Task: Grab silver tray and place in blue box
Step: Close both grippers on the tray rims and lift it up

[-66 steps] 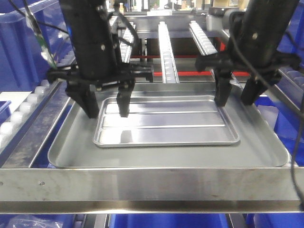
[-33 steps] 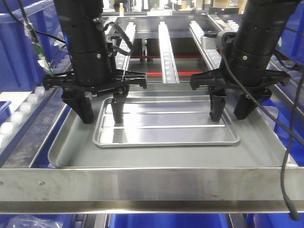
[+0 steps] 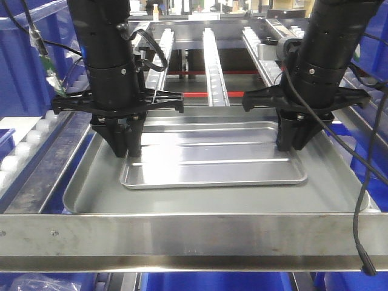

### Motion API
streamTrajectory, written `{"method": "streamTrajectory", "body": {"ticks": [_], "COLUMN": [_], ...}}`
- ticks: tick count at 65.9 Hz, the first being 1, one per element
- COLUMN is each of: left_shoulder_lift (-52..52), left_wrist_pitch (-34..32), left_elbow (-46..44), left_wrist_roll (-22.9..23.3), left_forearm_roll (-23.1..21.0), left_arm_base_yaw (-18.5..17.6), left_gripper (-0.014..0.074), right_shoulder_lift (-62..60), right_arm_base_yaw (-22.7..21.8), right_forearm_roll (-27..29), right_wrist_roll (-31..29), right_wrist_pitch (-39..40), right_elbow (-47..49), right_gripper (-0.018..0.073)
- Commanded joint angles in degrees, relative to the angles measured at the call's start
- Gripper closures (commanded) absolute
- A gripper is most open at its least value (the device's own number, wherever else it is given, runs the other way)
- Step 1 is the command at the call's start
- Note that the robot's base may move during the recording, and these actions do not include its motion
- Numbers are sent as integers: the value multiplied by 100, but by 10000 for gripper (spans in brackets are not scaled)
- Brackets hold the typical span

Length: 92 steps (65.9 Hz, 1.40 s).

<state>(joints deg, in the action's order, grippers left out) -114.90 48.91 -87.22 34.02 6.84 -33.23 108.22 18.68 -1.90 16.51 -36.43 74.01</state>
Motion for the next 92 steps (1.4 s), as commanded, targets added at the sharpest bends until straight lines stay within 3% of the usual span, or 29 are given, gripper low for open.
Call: {"method": "streamTrajectory", "body": {"ticks": [1,26,37,52,66,92], "left_shoulder_lift": [325,1816,2466,3138,3256,3256], "left_wrist_pitch": [-176,170,515,1198,1386,1399], "left_elbow": [-116,-116,-116,-116,-116,-116], "left_wrist_roll": [-14,-14,296,578,856,844], "left_forearm_roll": [39,459,812,1136,1437,1449], "left_arm_base_yaw": [-17,-224,-602,-1310,-1790,-1817], "left_gripper": [697,697,695,695,695,701], "right_shoulder_lift": [-318,-1916,-2672,-3592,-3899,-3887], "right_arm_base_yaw": [-29,33,240,651,857,857], "right_forearm_roll": [-78,-83,-185,-923,-940,-940], "right_wrist_roll": [-43,-43,-35,595,649,649], "right_wrist_pitch": [15,-655,-1017,-1792,-1989,-2277], "right_elbow": [140,140,140,140,129,129], "right_gripper": [501,501,501,501,501,501]}}
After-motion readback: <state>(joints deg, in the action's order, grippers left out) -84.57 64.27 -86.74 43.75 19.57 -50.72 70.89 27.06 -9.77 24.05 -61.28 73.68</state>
